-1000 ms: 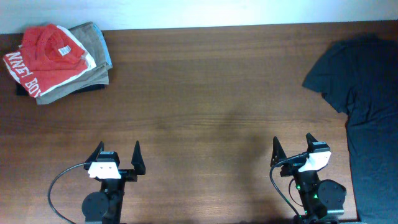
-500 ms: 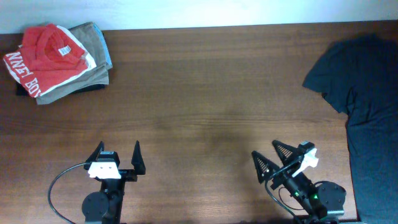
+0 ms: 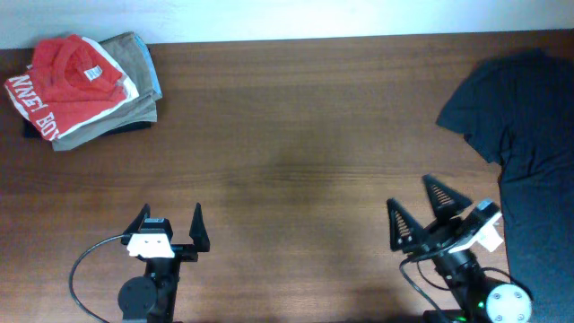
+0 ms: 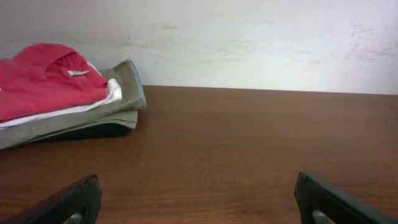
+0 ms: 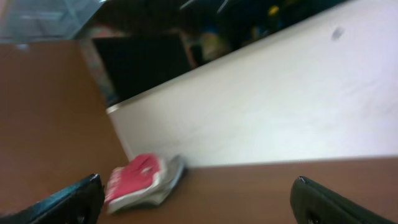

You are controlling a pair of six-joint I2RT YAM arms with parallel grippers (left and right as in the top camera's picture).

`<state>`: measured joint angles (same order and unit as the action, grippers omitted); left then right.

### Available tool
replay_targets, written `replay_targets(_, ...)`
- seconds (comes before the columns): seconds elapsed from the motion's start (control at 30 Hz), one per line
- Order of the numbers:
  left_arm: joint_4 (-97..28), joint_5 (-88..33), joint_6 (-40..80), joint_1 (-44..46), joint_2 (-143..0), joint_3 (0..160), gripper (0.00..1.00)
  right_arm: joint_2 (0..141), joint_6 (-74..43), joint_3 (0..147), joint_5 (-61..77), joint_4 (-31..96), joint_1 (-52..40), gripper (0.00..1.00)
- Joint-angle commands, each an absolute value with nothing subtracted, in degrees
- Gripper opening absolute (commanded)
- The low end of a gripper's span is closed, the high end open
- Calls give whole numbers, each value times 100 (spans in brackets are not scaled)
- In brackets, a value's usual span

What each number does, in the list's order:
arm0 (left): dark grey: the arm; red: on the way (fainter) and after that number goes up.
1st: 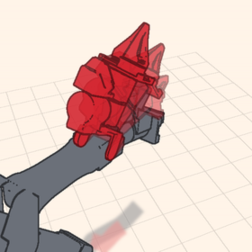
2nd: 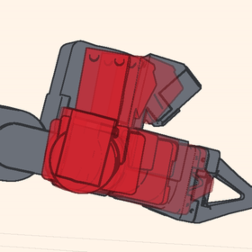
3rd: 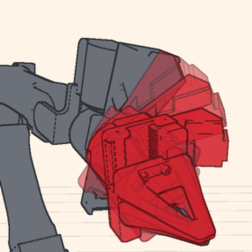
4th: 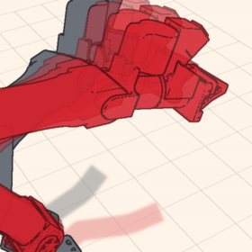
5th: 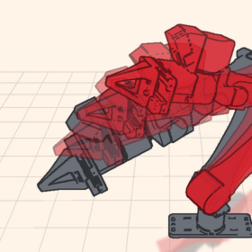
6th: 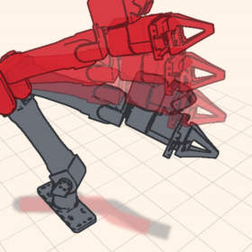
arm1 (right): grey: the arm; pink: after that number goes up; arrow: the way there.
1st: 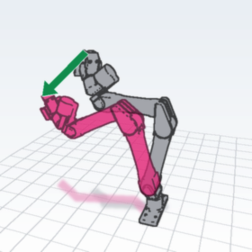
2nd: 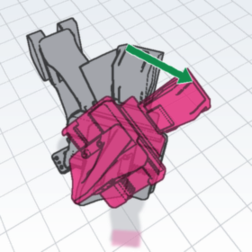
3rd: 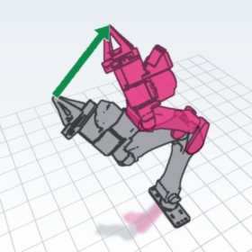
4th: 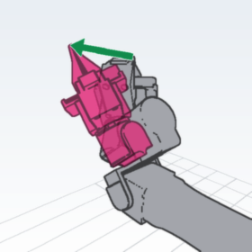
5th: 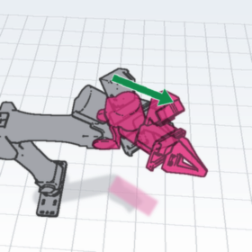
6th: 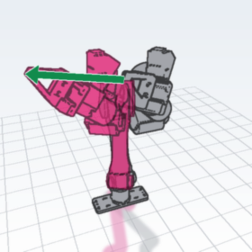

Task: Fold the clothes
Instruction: 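Reach the right gripper to the dark t-shirt at the right edge and grasp it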

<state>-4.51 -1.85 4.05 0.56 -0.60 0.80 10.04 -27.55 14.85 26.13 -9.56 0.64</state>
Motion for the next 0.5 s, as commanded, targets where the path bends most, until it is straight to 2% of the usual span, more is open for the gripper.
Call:
replay_targets(0.0,-462,-167,314,32,-45,54,99,2416,-1297,2630,781,-213,38,99)
replay_targets(0.1,-462,-167,314,32,-47,54,99,3625,-1243,3511,-493,152,45,99)
replay_targets(0.27,-462,-167,314,32,-47,54,99,5837,-871,5181,-1559,464,84,99)
replay_targets(0.47,-462,-167,314,32,-47,51,99,8106,-749,6735,-1745,1406,462,99)
